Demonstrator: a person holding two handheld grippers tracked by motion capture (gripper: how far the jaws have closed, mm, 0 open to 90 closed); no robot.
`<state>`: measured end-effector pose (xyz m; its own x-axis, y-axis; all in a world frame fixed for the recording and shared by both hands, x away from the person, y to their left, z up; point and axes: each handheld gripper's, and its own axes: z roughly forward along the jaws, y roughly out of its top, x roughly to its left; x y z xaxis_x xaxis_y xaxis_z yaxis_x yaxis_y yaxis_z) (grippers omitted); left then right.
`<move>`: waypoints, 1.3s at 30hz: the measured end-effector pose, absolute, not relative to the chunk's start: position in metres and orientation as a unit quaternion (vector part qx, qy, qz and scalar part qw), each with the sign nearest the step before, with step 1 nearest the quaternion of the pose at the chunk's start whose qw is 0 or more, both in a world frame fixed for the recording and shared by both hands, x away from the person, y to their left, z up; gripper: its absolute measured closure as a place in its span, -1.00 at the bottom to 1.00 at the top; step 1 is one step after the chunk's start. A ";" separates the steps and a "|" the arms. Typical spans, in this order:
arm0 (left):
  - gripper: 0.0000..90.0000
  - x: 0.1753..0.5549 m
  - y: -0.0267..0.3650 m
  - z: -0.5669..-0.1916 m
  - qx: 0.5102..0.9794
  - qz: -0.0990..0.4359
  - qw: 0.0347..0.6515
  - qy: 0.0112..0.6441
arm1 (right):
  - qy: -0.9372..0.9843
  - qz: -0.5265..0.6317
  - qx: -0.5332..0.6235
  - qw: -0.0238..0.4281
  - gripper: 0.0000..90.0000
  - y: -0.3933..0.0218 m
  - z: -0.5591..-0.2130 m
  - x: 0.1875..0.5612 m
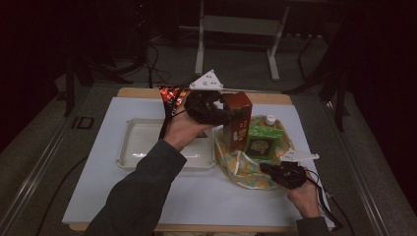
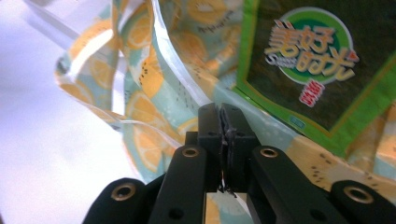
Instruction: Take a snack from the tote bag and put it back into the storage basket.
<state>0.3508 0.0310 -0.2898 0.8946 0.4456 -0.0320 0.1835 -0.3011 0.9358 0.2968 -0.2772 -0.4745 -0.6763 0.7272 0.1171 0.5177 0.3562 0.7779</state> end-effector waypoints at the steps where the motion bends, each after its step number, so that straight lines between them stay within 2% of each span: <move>1: -0.06 0.351 0.033 -0.290 0.798 0.118 0.556 0.197 | 0.813 0.416 0.386 0.126 0.95 -0.278 -0.475 0.297; 11: -0.06 0.349 0.051 -0.292 0.804 0.122 0.548 0.198 | 0.805 0.415 0.403 0.132 0.91 -0.287 -0.476 0.299; 30: -0.06 0.352 0.095 -0.311 0.798 0.126 0.541 0.233 | 0.799 0.420 0.406 0.142 1.00 -0.295 -0.472 0.297; 39: -0.06 0.352 0.111 -0.319 0.809 0.147 0.517 0.239 | 0.797 0.422 0.406 0.146 1.00 -0.297 -0.470 0.296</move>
